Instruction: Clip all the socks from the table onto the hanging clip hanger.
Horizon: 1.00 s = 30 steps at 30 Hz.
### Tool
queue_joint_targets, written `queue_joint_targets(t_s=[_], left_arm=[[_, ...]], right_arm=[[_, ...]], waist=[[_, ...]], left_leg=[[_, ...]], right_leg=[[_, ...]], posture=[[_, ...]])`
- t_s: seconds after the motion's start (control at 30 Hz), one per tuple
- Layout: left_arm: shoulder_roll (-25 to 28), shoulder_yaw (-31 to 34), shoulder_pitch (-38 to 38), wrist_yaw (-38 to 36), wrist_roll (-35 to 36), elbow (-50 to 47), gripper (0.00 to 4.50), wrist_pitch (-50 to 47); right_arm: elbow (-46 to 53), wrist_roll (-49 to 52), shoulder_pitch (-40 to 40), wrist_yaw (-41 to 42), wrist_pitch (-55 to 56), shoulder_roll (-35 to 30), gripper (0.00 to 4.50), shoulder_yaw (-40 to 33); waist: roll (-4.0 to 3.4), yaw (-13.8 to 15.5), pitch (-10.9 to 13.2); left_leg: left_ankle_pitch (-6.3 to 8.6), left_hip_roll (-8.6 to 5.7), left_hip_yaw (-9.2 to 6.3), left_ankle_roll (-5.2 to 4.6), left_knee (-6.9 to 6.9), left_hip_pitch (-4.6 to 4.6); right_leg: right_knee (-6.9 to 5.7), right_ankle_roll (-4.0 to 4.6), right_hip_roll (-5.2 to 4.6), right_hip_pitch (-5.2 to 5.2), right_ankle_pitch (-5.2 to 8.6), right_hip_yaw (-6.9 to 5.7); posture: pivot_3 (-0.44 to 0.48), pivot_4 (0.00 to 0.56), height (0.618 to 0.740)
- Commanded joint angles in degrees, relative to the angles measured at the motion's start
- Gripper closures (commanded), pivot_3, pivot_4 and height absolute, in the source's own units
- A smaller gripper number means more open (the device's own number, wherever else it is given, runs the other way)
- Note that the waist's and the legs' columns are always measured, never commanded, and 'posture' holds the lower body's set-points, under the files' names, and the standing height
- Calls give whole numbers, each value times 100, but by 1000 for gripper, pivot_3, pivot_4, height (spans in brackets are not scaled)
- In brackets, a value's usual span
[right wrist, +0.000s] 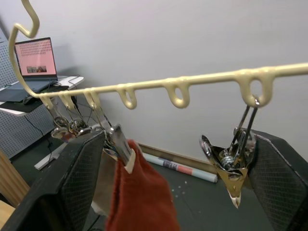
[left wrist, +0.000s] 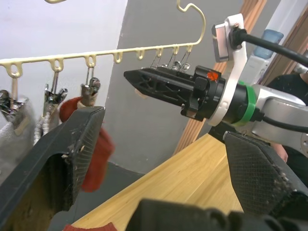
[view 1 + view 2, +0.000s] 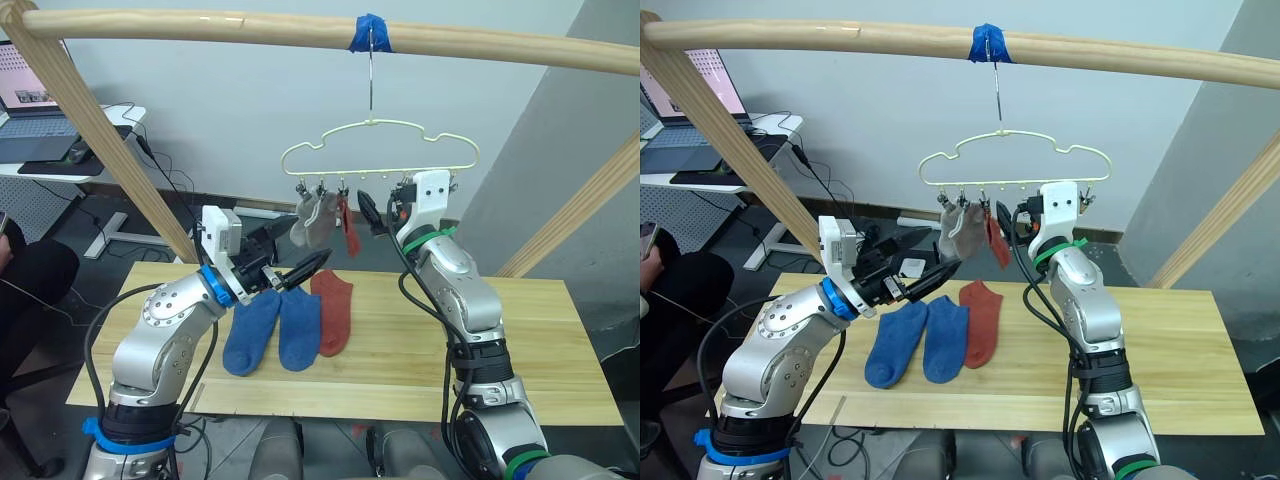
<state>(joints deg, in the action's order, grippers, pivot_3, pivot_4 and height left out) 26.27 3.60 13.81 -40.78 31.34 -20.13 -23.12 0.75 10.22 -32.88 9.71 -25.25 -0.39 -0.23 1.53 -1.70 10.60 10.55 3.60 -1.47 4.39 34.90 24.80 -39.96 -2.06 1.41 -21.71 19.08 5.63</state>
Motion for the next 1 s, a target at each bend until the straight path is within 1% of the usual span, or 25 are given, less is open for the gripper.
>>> queue_joint_targets(t_s=[0.03,0.33,0.43,0.57,0.6,0.63,1.0], left_arm=[[-36,-41,38,-7,6,-302,0,150],[-90,-87,129,38,-60,-232,0,210],[-97,-85,124,47,-48,-249,0,202],[-112,-80,117,79,-31,-258,0,180],[-113,-80,116,83,-30,-258,0,178],[-109,-83,112,83,-33,-267,0,177],[-89,-96,146,84,-25,-276,0,167]], right_arm=[[79,92,-227,-20,167,48,24,-83],[-11,164,-308,-23,191,131,24,-174],[-22,156,-307,-51,174,134,542,-174],[-38,141,-305,-74,151,128,1818,-172],[-40,140,-305,-76,150,126,2312,-171],[-44,126,-305,-75,155,116,2537,-161],[-85,101,-321,-116,200,72,2537,-143]], waist=[[0,-2,0],[0,-2,0],[0,-2,0],[0,-2,0],[0,-2,0],[-1,-2,0],[0,-2,0]], left_leg=[[0,0,0,0,0,0],[0,0,0,0,0,0],[0,0,0,0,0,0],[0,0,0,0,0,0],[0,0,0,0,0,0],[0,0,0,0,0,0],[0,0,0,0,0,0]], right_leg=[[0,0,0,0,0,0],[0,0,0,0,0,0],[0,0,0,0,0,-1],[0,0,0,0,0,0],[0,0,0,0,0,0],[0,0,0,0,0,0],[0,0,0,0,0,0]], posture=[[54,168,740],[55,166,740],[55,166,740],[56,166,740],[56,166,740],[57,166,740],[54,165,740]])
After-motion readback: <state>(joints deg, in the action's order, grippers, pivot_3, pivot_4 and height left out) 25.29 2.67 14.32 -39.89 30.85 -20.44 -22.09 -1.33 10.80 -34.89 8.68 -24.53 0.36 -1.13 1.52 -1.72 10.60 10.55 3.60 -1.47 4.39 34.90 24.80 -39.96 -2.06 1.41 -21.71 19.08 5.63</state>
